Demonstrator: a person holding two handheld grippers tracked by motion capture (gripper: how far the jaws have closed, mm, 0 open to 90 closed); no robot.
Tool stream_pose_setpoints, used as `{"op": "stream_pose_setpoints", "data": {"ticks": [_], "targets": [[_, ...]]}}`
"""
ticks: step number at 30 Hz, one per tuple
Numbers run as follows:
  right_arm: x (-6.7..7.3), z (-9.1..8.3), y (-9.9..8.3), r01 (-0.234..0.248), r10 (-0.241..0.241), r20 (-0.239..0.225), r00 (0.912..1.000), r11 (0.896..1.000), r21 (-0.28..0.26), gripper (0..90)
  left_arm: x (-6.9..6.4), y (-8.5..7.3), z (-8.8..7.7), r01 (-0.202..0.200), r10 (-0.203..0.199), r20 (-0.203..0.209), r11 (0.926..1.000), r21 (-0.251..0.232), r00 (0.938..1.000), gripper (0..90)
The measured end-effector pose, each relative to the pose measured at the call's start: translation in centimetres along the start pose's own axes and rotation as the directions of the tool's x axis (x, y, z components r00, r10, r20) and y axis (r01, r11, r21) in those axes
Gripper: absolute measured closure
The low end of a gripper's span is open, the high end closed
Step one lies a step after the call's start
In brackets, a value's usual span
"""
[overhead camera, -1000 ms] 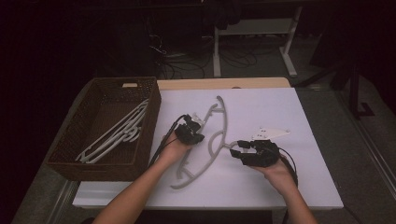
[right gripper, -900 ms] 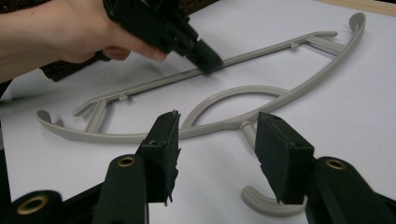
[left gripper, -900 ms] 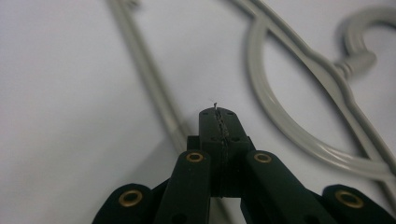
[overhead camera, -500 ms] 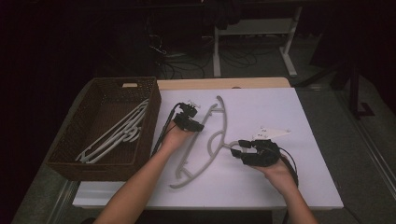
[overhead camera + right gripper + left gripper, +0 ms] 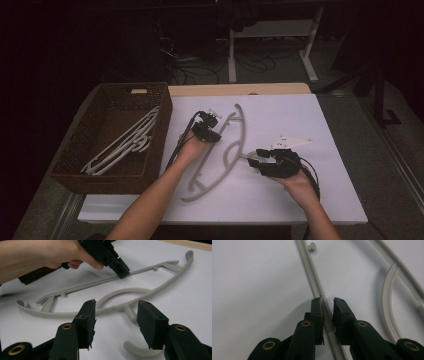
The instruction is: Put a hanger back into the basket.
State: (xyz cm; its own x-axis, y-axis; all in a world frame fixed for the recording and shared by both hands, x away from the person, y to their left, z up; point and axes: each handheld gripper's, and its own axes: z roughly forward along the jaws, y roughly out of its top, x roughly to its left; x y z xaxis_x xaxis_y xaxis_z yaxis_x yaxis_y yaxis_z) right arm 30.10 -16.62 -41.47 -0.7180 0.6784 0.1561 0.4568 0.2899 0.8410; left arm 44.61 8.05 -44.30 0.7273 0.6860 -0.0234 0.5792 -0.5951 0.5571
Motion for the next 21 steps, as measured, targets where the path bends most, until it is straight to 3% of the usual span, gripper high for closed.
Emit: {"op": "stream_pose_setpoints", "data": {"ticks": [4,7,14,17,19,21], "targets": [[0.1,-0.1,0.1,0.005,-0.005,0.000,1.0000,1.000,-0.004,48.3,-1.3,0.6,0.4,-0.041,0.041,0.048,0.9991,-0.004,0.9980,78.8],[0.1,-0.2,0.1,0.007,-0.007,-0.003,1.0000,1.000,-0.005,48.3,-2.6,1.2,0.9,-0.074,0.074,0.099,0.9972,-0.006,0.9923,79.1],[0.0,-0.6,0.1,0.007,-0.007,0.003,1.0000,1.000,-0.013,48.3,-5.3,2.2,1.9,-0.121,0.124,0.147,0.9922,-0.029,0.9814,79.4],[-0.1,-0.8,0.0,0.005,-0.005,0.006,1.0000,1.000,-0.014,48.3,-5.4,2.3,1.7,-0.121,0.127,0.149,0.9914,-0.048,0.9806,77.9],[-0.1,-0.8,0.0,0.003,-0.003,0.008,1.0000,1.000,-0.015,48.3,-5.1,2.2,1.2,-0.110,0.118,0.153,0.9922,-0.059,0.9811,70.4],[-0.1,-0.9,0.0,0.000,0.000,0.009,1.0000,1.000,-0.016,48.1,-4.8,2.0,0.3,-0.098,0.109,0.169,0.9924,-0.074,0.9795,68.6]]}}
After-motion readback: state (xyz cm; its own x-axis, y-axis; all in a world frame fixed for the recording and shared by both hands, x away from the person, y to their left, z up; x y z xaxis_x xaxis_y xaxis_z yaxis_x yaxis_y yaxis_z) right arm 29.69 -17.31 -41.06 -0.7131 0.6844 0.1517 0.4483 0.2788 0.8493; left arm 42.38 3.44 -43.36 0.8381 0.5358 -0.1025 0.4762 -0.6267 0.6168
